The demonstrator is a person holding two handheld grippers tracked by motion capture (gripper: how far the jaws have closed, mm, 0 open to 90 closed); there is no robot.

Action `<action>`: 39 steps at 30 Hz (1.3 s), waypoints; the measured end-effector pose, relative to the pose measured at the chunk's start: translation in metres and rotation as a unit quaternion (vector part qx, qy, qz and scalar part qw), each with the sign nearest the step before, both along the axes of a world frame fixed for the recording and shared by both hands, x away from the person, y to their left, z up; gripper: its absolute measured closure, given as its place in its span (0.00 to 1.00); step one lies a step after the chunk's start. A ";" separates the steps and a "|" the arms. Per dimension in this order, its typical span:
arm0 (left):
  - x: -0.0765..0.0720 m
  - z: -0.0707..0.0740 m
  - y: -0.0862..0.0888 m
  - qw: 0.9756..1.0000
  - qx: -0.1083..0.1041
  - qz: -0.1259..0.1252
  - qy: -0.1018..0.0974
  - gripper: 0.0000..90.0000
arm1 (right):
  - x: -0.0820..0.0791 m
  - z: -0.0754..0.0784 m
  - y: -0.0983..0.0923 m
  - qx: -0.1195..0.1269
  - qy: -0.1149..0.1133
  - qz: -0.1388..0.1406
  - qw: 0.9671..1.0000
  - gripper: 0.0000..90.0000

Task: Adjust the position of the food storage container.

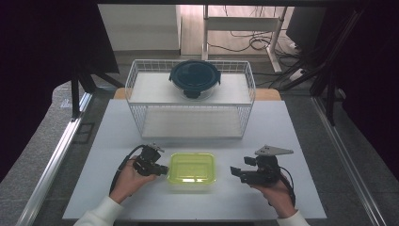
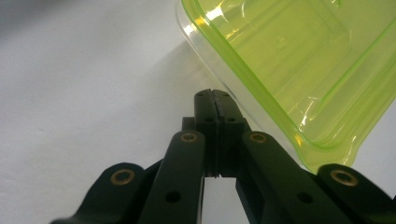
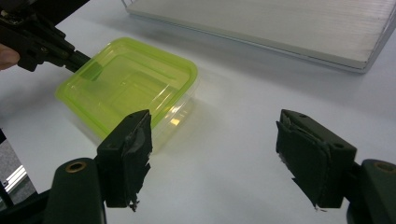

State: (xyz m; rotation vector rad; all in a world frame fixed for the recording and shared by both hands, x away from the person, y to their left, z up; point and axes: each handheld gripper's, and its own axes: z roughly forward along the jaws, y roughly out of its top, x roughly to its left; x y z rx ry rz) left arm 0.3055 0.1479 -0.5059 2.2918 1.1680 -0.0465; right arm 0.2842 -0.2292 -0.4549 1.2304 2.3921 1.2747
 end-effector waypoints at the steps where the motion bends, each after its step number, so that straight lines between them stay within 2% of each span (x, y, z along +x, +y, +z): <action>1: 0.000 0.000 0.000 1.000 -0.001 0.001 0.000 1.00 | 0.000 0.000 0.000 -0.001 0.000 0.000 1.000 0.30; 6: 0.001 0.002 0.005 1.000 0.000 0.006 -0.003 1.00 | -0.001 -0.001 0.001 0.000 -0.002 0.000 1.000 0.30; 9: 0.000 0.007 0.013 1.000 0.003 0.025 -0.016 1.00 | -0.001 -0.001 0.001 0.001 -0.004 -0.001 1.000 0.30; 12: -0.004 0.013 0.023 0.999 -0.008 0.038 -0.029 0.99 | -0.001 -0.002 0.001 0.001 -0.006 -0.001 1.000 0.30; 16: -0.013 0.021 0.035 0.996 -0.030 0.057 -0.054 0.94 | 0.000 -0.003 0.002 0.003 -0.005 0.002 1.000 0.29; 17: -0.013 0.021 0.035 0.996 -0.030 0.057 -0.054 0.91 | 0.000 -0.003 0.002 0.004 -0.005 0.003 1.000 0.29; 18: -0.017 0.025 0.039 0.995 -0.036 0.065 -0.070 0.86 | -0.001 -0.003 0.002 0.004 -0.004 0.004 1.000 0.29; 20: -0.021 0.028 0.041 0.993 -0.044 0.076 -0.081 0.68 | 0.000 -0.004 0.003 0.005 -0.005 0.007 1.000 0.29; 23: -0.024 0.033 0.043 0.991 -0.052 0.092 -0.082 0.44 | 0.000 -0.006 0.005 0.006 -0.002 0.010 1.000 0.29; 25: -0.024 0.034 0.044 0.990 -0.055 0.097 -0.084 0.36 | 0.000 -0.007 0.005 0.006 -0.001 0.012 1.000 0.29; 31: -0.027 0.035 0.045 0.987 -0.069 0.118 -0.089 0.24 | -0.001 -0.009 0.006 0.008 -0.001 0.014 1.000 0.29; 36: -0.032 0.038 0.047 0.984 -0.071 0.128 -0.101 0.24 | 0.001 -0.009 0.007 0.008 -0.002 0.014 1.000 0.29; 39: -0.033 0.037 0.050 0.983 -0.079 0.134 -0.099 0.23 | 0.002 -0.010 0.009 0.007 -0.001 0.016 1.000 0.29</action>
